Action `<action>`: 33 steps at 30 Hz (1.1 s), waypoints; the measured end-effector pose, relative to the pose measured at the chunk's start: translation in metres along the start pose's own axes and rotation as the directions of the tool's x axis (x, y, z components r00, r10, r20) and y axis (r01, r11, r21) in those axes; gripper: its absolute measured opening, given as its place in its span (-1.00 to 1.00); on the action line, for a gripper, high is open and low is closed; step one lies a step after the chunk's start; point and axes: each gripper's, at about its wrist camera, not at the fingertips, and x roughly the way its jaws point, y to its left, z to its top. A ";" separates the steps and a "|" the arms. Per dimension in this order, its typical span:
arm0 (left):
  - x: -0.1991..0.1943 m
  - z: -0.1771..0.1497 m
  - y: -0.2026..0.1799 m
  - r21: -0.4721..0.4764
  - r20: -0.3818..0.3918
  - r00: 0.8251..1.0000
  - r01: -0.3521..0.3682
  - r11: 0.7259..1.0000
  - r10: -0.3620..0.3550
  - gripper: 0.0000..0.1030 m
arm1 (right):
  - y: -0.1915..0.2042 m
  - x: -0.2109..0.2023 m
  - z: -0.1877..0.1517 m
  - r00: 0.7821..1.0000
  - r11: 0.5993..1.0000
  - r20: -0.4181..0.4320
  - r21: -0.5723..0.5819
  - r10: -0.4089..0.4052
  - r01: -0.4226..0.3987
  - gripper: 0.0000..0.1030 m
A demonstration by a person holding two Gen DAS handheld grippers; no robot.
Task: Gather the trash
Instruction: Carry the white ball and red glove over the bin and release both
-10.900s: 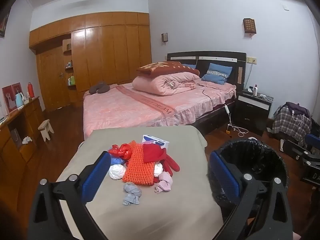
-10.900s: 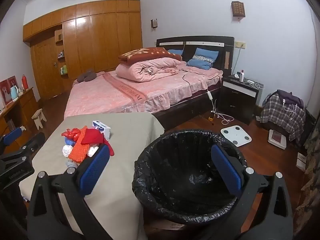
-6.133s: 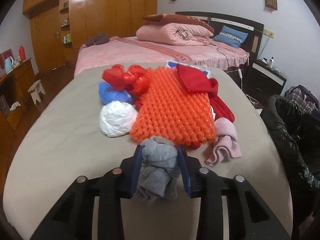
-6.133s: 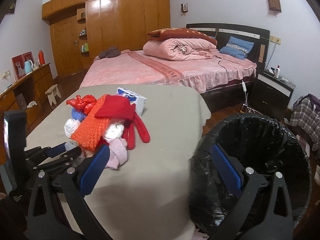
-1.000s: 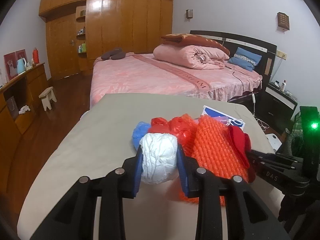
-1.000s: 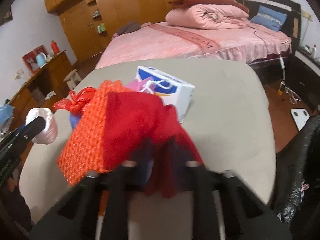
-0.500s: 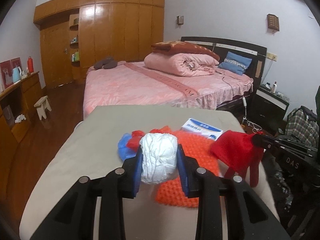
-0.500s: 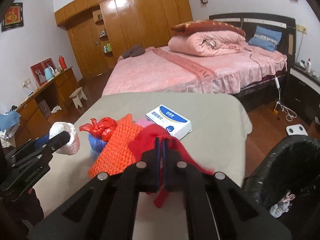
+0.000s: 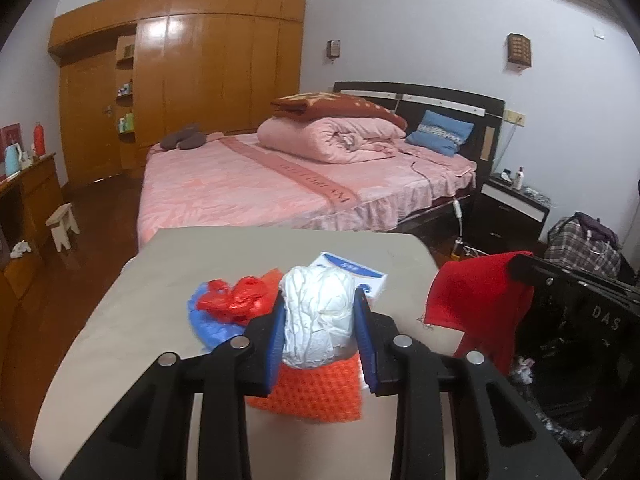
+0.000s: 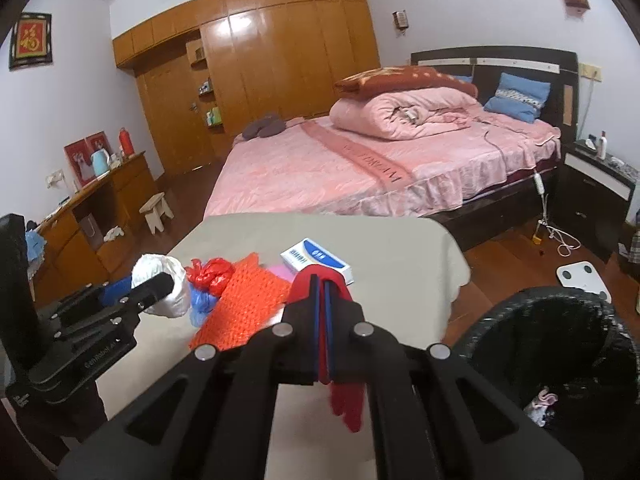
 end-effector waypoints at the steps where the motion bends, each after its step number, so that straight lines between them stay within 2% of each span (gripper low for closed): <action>1: 0.000 0.000 -0.003 0.002 0.002 1.000 0.006 1.000 -0.006 -0.38 | -0.004 -0.005 0.001 1.000 1.000 0.006 0.004 -0.005 0.004 -0.96; 10: -0.002 0.006 -0.044 0.041 0.015 0.996 0.087 0.995 -0.087 -0.38 | -0.036 -0.041 -0.001 0.996 0.997 0.033 0.032 -0.077 0.076 -0.96; 18: 0.001 0.008 -0.096 0.085 0.016 0.982 0.185 0.979 -0.187 -0.38 | -0.070 -0.067 -0.012 0.986 0.986 0.037 0.059 -0.160 0.158 -0.96; 26: 0.007 0.004 -0.150 0.118 -0.009 0.954 0.300 0.947 -0.301 -0.38 | -0.112 -0.086 -0.035 0.968 0.963 -0.002 0.094 -0.253 0.252 -0.96; 33: 0.019 -0.001 -0.195 0.156 -0.045 0.931 0.366 0.918 -0.363 -0.38 | -0.149 -0.098 -0.058 0.951 0.940 -0.044 0.141 -0.307 0.310 -0.96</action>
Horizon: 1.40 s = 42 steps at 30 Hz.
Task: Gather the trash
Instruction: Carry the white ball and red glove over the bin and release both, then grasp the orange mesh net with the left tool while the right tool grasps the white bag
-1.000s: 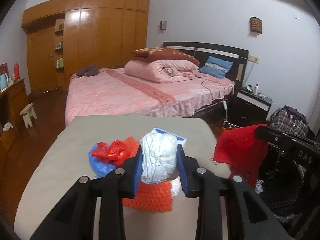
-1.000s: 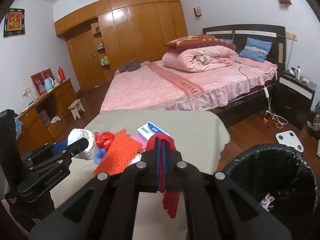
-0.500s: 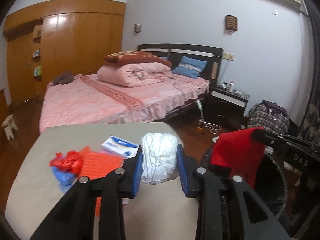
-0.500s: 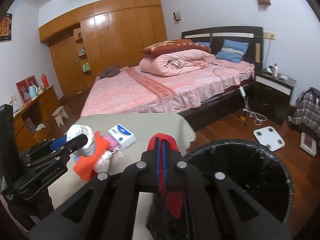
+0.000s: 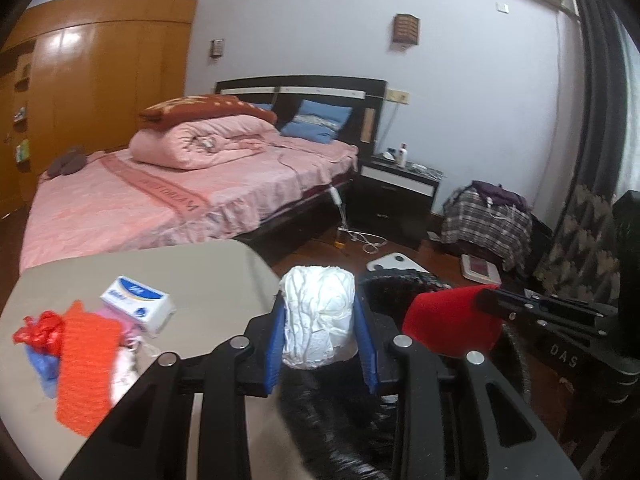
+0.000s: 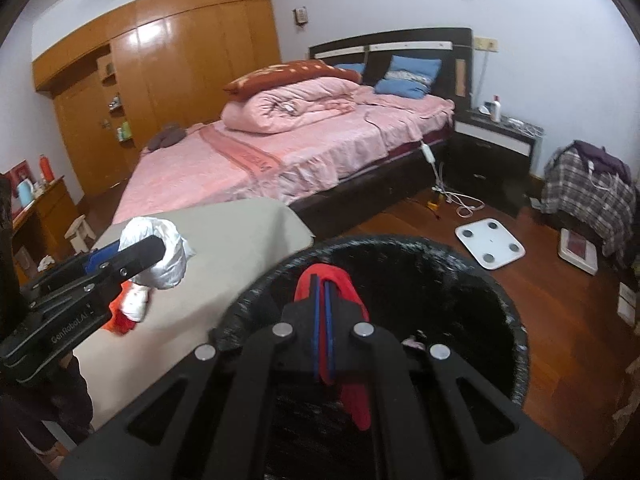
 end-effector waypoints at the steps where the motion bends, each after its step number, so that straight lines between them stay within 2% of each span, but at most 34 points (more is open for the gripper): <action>1: 0.003 0.000 -0.005 0.007 -0.001 1.000 0.008 1.000 -0.008 -0.38 | -0.006 0.000 -0.002 1.000 1.000 -0.002 0.005 -0.008 0.008 -0.96; 5: 0.018 0.001 -0.026 0.027 -0.015 0.998 0.064 0.998 -0.064 -0.33 | -0.022 0.000 -0.010 0.999 0.999 -0.023 0.016 -0.045 0.045 -0.90; 6: 0.022 0.002 -0.030 0.029 -0.021 0.997 0.078 0.997 -0.078 -0.25 | -0.025 0.000 -0.011 0.998 0.999 -0.029 0.017 -0.051 0.052 -0.88; 7: 0.025 0.001 -0.033 0.027 -0.026 0.995 0.092 0.995 -0.091 -0.09 | -0.029 0.000 -0.013 0.997 0.998 -0.040 0.018 -0.062 0.062 -0.82; 9: 0.030 0.000 -0.035 0.014 -0.042 0.992 0.116 0.993 -0.115 0.12 | -0.035 0.000 -0.019 0.995 0.996 -0.055 0.027 -0.082 0.083 -0.50; 11: 0.032 -0.001 -0.037 0.010 -0.050 0.992 0.117 0.993 -0.116 0.15 | -0.042 0.000 -0.026 0.992 0.994 -0.082 0.038 -0.097 0.100 -0.25; 14: 0.033 -0.005 -0.032 0.008 -0.060 0.994 0.095 0.995 -0.094 0.18 | -0.048 -0.001 -0.033 0.989 0.991 -0.091 0.053 -0.117 0.122 -0.12; 17: 0.025 -0.007 -0.020 -0.002 -0.042 0.998 0.050 0.999 -0.050 0.34 | -0.049 -0.005 -0.038 0.987 0.986 -0.070 0.074 -0.145 0.150 0.51; 18: 0.021 -0.008 -0.014 -0.004 -0.034 0.999 0.032 0.999 -0.032 0.38 | -0.049 -0.006 -0.037 0.987 0.985 -0.057 0.076 -0.153 0.157 0.67; 19: 0.016 -0.009 -0.007 -0.006 -0.026 1.000 0.007 1.000 -0.007 0.45 | -0.046 -0.009 -0.038 0.986 0.983 -0.038 0.077 -0.161 0.164 0.72; 23: 0.001 -0.011 0.024 -0.029 -0.003 0.996 -0.086 0.996 0.086 0.54 | -0.031 -0.013 -0.033 0.989 0.987 0.010 0.056 -0.149 0.148 0.84; 27: -0.015 -0.016 0.053 -0.056 0.002 0.985 -0.171 0.984 0.172 0.56 | -0.006 -0.009 -0.027 0.993 0.994 0.043 0.016 -0.113 0.113 0.86; 34: -0.036 -0.031 0.107 -0.095 -0.020 0.951 -0.308 0.947 0.307 0.56 | 0.039 0.012 -0.017 0.999 1.000 0.044 -0.013 -0.023 0.024 0.86; 38: -0.044 -0.045 0.139 -0.111 -0.042 0.925 -0.379 0.919 0.376 0.55 | 0.068 0.026 -0.011 0.998 0.999 0.058 -0.045 0.014 -0.011 0.86; 42: -0.043 -0.057 0.160 -0.118 -0.071 0.907 -0.420 0.900 0.414 0.46 | 0.090 0.039 -0.009 0.997 0.997 0.063 -0.071 0.038 -0.034 0.86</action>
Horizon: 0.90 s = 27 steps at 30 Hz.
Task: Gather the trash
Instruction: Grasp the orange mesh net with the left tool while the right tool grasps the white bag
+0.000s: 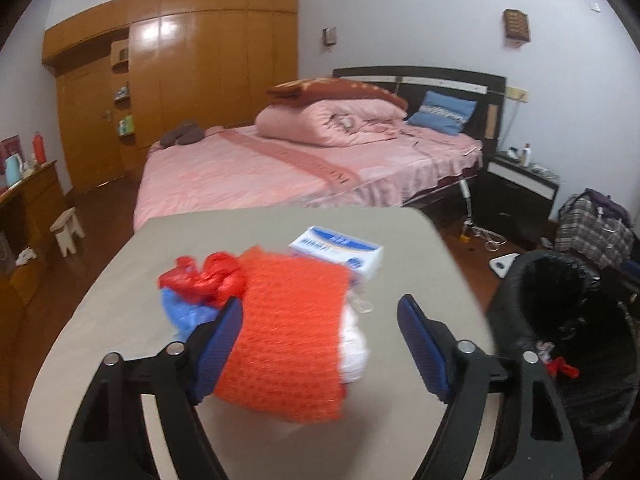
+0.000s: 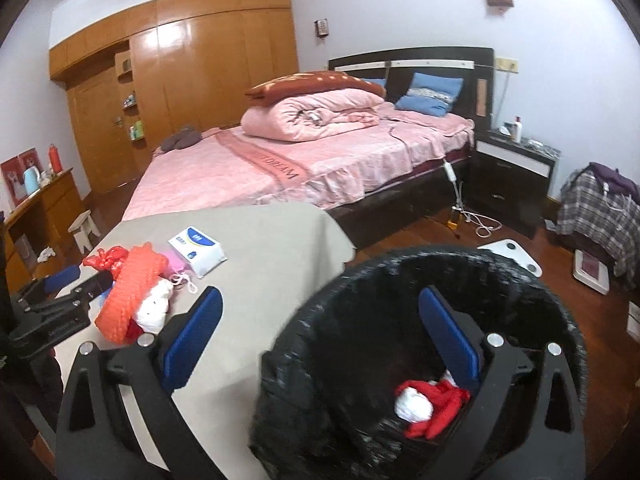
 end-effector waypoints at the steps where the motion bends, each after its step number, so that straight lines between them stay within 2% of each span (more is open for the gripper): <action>1: 0.005 -0.002 0.006 -0.005 -0.012 1.000 -0.010 1.000 0.010 0.42 | 0.005 0.004 0.000 1.000 1.000 0.000 -0.006 0.006 -0.006 0.86; 6: 0.027 -0.013 0.019 -0.022 -0.062 0.998 -0.027 0.999 0.026 0.31 | 0.024 0.020 -0.001 1.000 1.000 -0.017 -0.022 0.020 -0.021 0.86; 15: 0.058 -0.023 0.019 -0.027 -0.124 0.992 -0.001 1.000 -0.002 0.29 | 0.040 0.034 -0.004 0.999 0.998 -0.046 -0.054 0.028 -0.031 0.86; 17: 0.062 -0.026 0.018 -0.033 -0.137 0.990 0.021 0.999 -0.026 0.06 | 0.042 0.036 -0.005 0.998 0.998 -0.051 -0.055 0.030 -0.033 0.86; 19: 0.062 -0.027 0.018 -0.049 -0.140 0.989 0.044 0.998 -0.051 -0.26 | 0.044 0.037 -0.006 0.998 0.998 -0.056 -0.059 0.033 -0.037 0.86; 20: 0.061 -0.027 0.017 -0.052 -0.135 0.988 0.063 0.997 -0.069 -0.33 | 0.045 0.037 -0.006 0.998 0.997 -0.056 -0.062 0.034 -0.037 0.86; 24: 0.053 -0.025 0.017 -0.057 -0.118 0.990 0.064 0.996 -0.071 -0.52 | 0.049 0.037 -0.006 0.998 0.997 -0.055 -0.073 0.037 -0.041 0.86; 25: 0.049 -0.024 0.020 -0.065 -0.109 0.992 0.064 0.996 -0.071 -0.63 | 0.050 0.038 -0.005 0.998 0.996 -0.055 -0.074 0.039 -0.043 0.86; 27: 0.042 -0.020 0.023 -0.080 -0.093 0.993 0.065 0.995 -0.072 -0.64 | 0.053 0.038 -0.004 0.998 0.996 -0.054 -0.081 0.042 -0.046 0.86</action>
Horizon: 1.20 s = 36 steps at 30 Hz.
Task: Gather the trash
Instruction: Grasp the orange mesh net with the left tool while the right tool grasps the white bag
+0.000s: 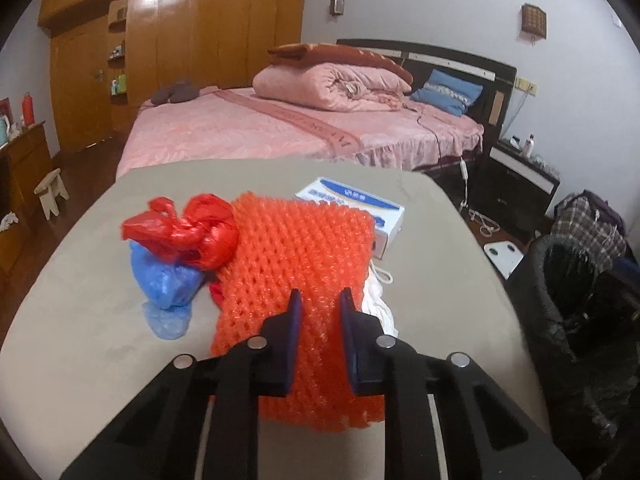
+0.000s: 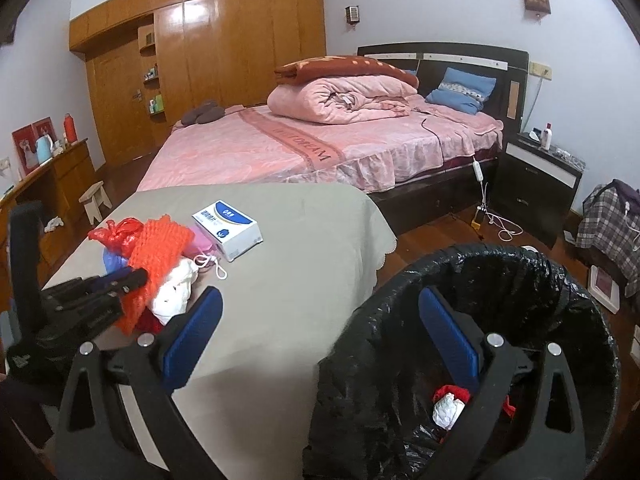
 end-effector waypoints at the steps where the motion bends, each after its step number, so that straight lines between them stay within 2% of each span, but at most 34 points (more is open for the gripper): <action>1: -0.005 0.002 0.002 -0.006 0.012 1.000 0.001 1.000 -0.001 -0.68 | 0.002 0.000 0.001 1.000 1.000 0.002 -0.005 0.001 -0.001 0.86; 6: -0.027 0.009 0.012 -0.027 0.058 0.998 -0.002 1.000 0.003 -0.73 | 0.011 0.003 0.004 1.000 1.000 0.004 -0.005 0.021 -0.021 0.86; 13: -0.054 0.009 0.034 -0.049 0.101 0.993 -0.056 0.997 0.061 -0.74 | 0.038 0.019 0.006 0.998 0.998 0.001 -0.004 0.061 -0.061 0.86; 20: -0.058 -0.003 0.060 -0.045 0.087 0.987 -0.133 0.990 0.137 -0.74 | 0.083 0.057 0.002 0.989 0.991 -0.060 -0.011 0.133 -0.133 0.85; 26: -0.056 -0.010 0.073 -0.057 0.075 0.984 -0.156 0.986 0.160 -0.74 | 0.112 0.084 -0.003 0.982 0.987 -0.117 -0.042 0.149 -0.155 0.81; 30: -0.054 -0.014 0.078 -0.067 0.066 0.986 -0.150 0.986 0.155 -0.74 | 0.119 0.096 -0.004 0.977 0.985 -0.148 -0.050 0.154 -0.163 0.67; 34: -0.053 -0.017 0.079 -0.073 0.059 0.987 -0.142 0.987 0.146 -0.74 | 0.123 0.108 -0.007 0.959 0.978 -0.207 -0.041 0.192 -0.205 0.51; 35: -0.053 -0.016 0.078 -0.074 0.059 0.988 -0.141 0.987 0.146 -0.74 | 0.124 0.110 -0.007 0.954 0.975 -0.218 -0.039 0.206 -0.220 0.37; 36: -0.054 -0.017 0.078 -0.075 0.060 0.988 -0.140 0.987 0.145 -0.74 | 0.127 0.111 -0.008 0.945 0.968 -0.232 -0.041 0.230 -0.246 0.12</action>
